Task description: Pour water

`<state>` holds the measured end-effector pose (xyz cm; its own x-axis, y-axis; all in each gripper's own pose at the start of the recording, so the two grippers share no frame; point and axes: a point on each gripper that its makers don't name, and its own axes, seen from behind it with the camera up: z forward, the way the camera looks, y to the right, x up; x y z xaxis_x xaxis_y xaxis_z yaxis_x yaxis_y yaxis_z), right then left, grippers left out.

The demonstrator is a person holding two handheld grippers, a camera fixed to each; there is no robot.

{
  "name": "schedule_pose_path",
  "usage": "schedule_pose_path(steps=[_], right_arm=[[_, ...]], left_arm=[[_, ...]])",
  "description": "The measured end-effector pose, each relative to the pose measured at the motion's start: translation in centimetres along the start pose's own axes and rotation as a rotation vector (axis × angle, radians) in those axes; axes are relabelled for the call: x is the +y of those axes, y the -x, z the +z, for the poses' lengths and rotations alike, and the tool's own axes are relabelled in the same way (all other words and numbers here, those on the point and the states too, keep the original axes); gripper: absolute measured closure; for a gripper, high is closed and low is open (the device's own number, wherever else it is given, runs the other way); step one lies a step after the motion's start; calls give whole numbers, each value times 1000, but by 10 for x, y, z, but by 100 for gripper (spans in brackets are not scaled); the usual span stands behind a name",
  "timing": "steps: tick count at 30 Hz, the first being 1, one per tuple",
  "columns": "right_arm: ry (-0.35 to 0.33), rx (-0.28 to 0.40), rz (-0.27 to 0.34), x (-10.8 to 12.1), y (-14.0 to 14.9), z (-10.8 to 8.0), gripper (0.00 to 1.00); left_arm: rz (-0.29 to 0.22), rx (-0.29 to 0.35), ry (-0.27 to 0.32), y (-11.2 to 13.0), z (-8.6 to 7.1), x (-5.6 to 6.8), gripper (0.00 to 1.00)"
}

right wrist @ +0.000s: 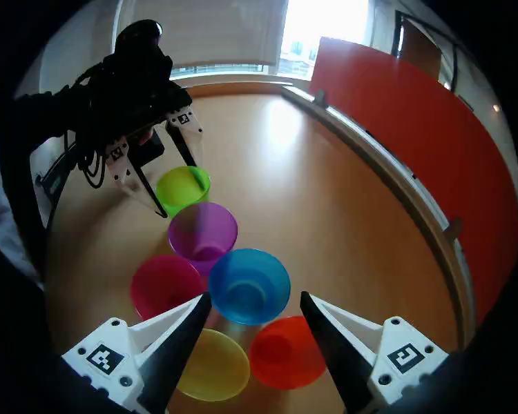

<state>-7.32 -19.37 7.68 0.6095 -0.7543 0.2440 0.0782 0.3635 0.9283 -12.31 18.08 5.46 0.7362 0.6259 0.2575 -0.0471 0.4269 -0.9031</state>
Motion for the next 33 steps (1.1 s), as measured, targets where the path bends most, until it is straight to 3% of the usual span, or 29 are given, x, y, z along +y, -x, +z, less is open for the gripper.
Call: schedule_pose_path(steps=[33], right_arm=[[-14, -22, -3, -4, -3, 10, 1]], left_arm=[[4, 20, -13, 3, -1, -1, 19]])
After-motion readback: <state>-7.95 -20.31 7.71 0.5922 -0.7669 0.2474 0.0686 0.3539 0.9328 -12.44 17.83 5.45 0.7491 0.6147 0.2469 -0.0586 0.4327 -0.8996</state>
